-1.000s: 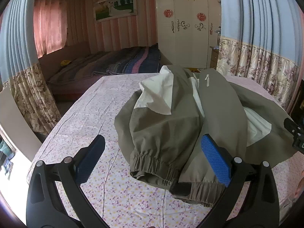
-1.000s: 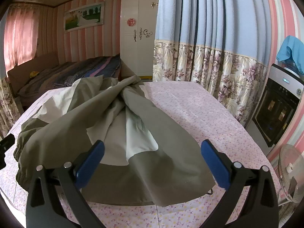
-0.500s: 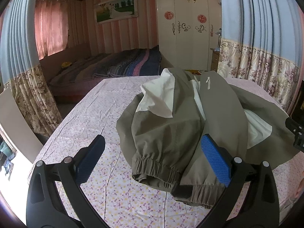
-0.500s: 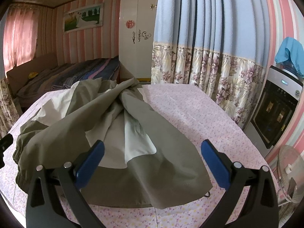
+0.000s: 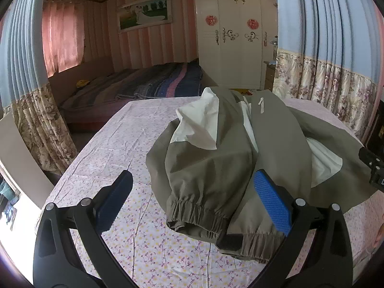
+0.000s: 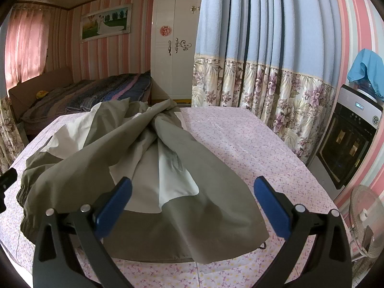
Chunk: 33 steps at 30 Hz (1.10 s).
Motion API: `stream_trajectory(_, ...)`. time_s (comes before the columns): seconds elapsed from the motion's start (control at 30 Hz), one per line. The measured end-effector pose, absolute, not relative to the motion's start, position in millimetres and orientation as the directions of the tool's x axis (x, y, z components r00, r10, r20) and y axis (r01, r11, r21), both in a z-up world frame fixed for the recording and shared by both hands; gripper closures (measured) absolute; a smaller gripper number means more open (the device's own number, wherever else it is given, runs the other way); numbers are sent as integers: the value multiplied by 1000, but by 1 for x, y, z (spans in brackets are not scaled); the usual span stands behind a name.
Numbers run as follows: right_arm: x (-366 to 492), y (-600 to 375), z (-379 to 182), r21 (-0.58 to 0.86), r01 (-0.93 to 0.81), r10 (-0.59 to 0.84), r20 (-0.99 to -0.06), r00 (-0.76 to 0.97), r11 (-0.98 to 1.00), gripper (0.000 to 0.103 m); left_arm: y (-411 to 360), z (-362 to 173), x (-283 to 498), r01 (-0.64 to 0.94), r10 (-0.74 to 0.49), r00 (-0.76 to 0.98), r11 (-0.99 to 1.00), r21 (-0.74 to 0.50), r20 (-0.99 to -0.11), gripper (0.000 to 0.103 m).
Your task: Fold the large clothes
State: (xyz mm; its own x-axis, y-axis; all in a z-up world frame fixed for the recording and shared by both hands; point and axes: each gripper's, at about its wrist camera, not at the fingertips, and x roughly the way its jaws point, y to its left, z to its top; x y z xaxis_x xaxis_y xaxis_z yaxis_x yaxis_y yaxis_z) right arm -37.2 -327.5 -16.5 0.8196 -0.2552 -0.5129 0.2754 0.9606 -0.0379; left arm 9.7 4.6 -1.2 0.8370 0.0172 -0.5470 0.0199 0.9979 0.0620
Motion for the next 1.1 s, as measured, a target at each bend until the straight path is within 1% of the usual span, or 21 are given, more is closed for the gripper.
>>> stream_trajectory(0.8,-44,-317,-13,-46,263,-250,-500,829,964,2,4,-3,6,47,-12,836,998,50,-548,3)
stream_trajectory(0.87,-43,-315,-13,-24,222,-202,-513,835,975,2,9,-3,5,39,-8,842,998,47,-540,3)
stream_trajectory(0.97,-34,-319,-23,119,116,-23,-591,807,986,2,25,-4,8,7,25,850,998,59,-526,3)
stream_trajectory(1.0,-32,-320,-26,153,98,14,-598,801,983,2,31,-5,10,-8,41,851,998,65,-524,3)
stream_trajectory(1.07,-29,-319,-31,174,102,23,-600,800,979,2,45,-9,16,-26,55,840,998,61,-540,3)
stream_trajectory(1.1,-28,-316,-32,164,107,12,-595,803,981,2,53,-13,22,-21,45,823,999,50,-566,3)
